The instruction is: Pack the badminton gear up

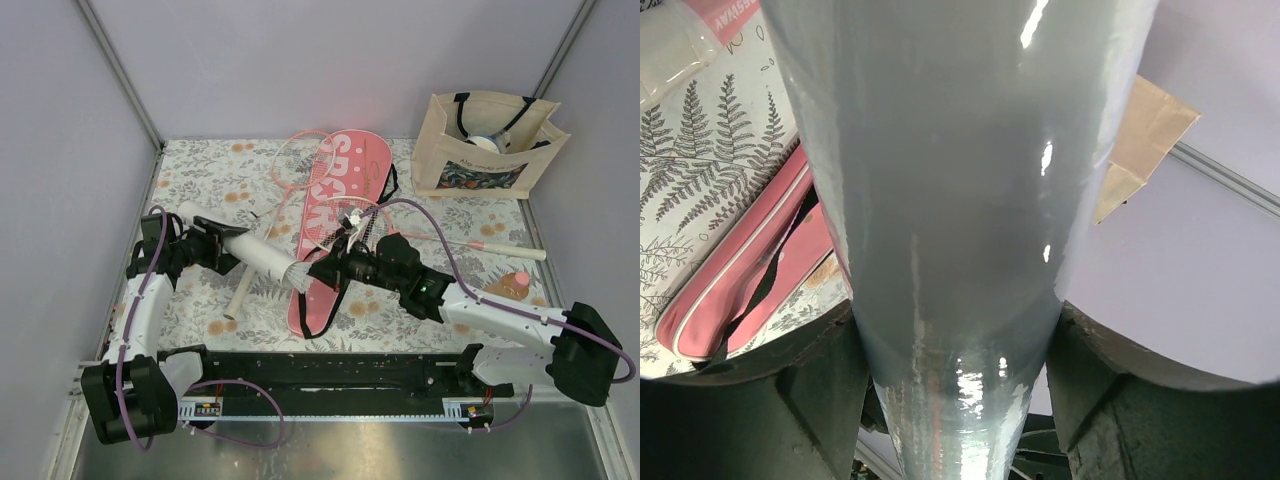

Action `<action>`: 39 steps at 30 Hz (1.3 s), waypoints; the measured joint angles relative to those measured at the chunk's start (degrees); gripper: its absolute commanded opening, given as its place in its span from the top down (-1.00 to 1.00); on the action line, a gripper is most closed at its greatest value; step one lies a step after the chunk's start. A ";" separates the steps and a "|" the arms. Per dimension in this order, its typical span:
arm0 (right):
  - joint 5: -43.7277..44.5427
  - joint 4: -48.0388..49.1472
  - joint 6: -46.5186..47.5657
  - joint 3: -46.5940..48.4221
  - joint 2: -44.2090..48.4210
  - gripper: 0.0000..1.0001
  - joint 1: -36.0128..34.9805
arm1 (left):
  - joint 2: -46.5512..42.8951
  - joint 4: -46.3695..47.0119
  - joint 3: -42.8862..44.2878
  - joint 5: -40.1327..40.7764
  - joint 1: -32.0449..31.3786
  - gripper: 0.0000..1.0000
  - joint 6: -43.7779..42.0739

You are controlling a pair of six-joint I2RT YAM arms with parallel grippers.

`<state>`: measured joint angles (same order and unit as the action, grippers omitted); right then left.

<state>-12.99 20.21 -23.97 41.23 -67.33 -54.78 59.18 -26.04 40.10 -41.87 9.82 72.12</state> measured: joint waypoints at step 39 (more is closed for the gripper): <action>20.92 -7.63 -6.64 0.70 5.97 -0.68 -5.68 | -3.69 -2.97 0.15 2.47 -0.33 0.16 1.88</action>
<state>7.92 12.58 -30.61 41.93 -61.36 -60.47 55.48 -29.02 40.25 -39.40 9.50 74.00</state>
